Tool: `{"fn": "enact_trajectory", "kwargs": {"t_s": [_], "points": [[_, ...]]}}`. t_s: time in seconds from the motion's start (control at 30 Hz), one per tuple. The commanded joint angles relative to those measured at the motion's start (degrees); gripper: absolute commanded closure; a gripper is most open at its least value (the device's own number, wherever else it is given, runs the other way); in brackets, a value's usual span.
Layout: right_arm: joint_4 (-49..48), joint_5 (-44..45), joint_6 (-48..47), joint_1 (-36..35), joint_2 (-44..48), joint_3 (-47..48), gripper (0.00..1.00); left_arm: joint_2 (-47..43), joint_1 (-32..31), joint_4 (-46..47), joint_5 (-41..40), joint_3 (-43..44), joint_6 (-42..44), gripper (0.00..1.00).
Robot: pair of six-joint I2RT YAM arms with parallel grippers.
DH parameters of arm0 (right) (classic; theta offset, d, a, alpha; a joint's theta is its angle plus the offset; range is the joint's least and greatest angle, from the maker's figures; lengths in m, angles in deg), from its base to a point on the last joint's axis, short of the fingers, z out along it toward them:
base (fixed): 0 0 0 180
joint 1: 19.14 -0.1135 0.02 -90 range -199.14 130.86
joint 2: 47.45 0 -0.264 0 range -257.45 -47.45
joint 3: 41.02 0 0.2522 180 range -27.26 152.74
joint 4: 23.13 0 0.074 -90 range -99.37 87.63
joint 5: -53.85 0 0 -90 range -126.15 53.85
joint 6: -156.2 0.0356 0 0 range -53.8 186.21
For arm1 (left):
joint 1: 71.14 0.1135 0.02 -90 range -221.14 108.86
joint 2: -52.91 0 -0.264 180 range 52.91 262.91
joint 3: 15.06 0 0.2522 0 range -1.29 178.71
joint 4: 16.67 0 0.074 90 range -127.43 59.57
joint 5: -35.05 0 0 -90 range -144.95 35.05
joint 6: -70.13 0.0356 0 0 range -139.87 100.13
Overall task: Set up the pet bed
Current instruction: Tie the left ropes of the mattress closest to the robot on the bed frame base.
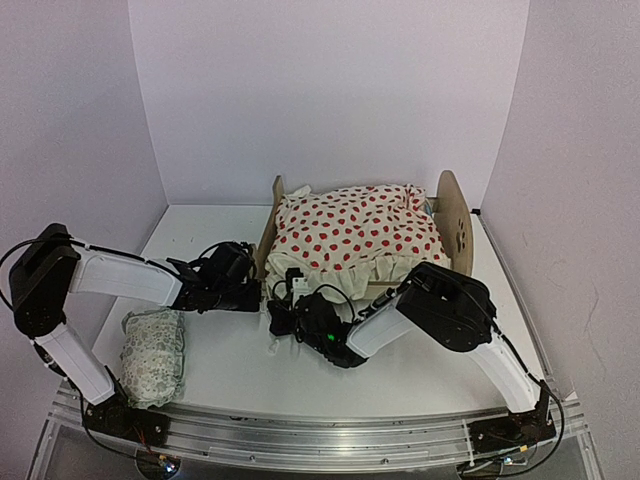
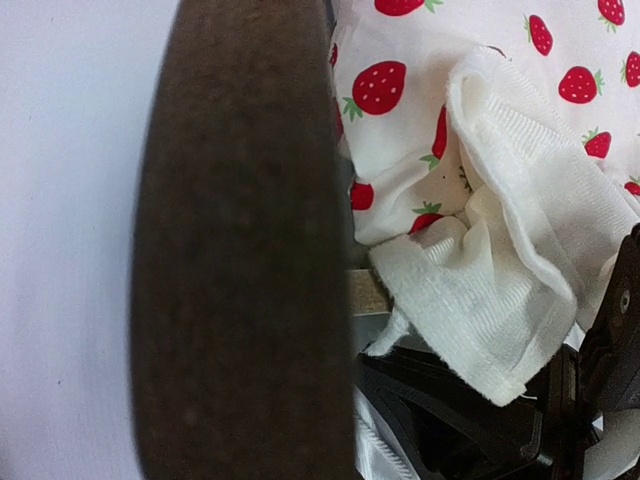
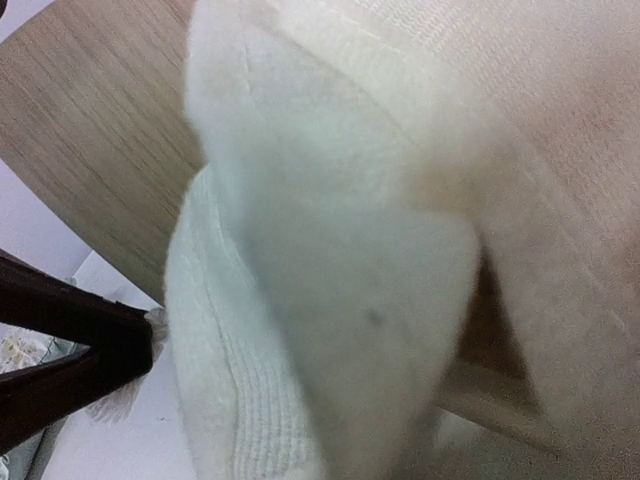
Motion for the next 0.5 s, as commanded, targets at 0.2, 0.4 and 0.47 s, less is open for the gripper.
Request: {"fn": "enact_trajectory", "kwargs": {"t_s": [0.2, 0.4, 0.47], "points": [[-1.04, -4.92, 1.21, -0.20, 6.26, -3.14, 1.00, 1.37, 0.29, 3.39, 2.44, 3.26, -1.43, 1.00], [0.17, -8.45, 0.78, -0.12, 6.90, -2.17, 1.00, 2.01, 0.33, 4.28, 3.68, 3.27, -1.96, 1.00], [0.36, -9.07, 0.82, -0.09, 7.02, -2.19, 1.00, 1.76, 0.34, 4.98, 4.29, 3.16, -1.81, 1.00]]}}
